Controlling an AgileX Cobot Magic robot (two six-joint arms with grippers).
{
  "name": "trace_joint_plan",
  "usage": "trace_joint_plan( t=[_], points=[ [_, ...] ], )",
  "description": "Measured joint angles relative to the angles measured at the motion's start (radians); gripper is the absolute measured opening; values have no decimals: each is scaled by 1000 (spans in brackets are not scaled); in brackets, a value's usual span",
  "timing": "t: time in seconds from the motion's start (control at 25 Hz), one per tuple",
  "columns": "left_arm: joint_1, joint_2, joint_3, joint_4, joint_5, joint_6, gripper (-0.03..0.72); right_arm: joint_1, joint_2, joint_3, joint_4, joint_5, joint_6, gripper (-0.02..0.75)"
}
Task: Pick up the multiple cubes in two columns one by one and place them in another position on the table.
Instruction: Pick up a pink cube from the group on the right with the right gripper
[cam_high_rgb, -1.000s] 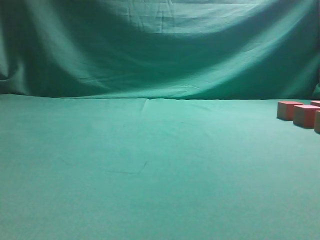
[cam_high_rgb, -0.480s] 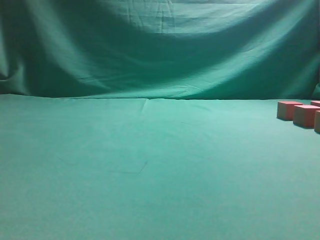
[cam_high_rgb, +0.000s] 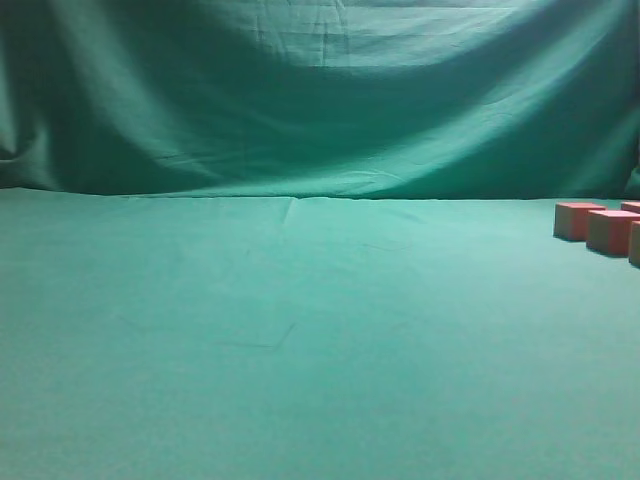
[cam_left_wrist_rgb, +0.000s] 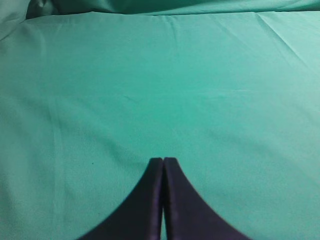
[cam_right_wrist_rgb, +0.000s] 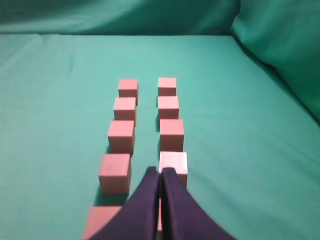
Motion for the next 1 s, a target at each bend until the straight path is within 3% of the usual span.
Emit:
trace_joint_plan(
  t=[0.4,0.6,0.84,1.0],
  points=[
    [0,0,0,0,0,0,0,0,0,0,144,-330,1,0],
    [0,0,0,0,0,0,0,0,0,0,282,-366,5,0],
    [0,0,0,0,0,0,0,0,7,-87,295,-154,-8,0],
    [0,0,0,0,0,0,0,0,170,-229,295,45,-104,0]
  ],
)
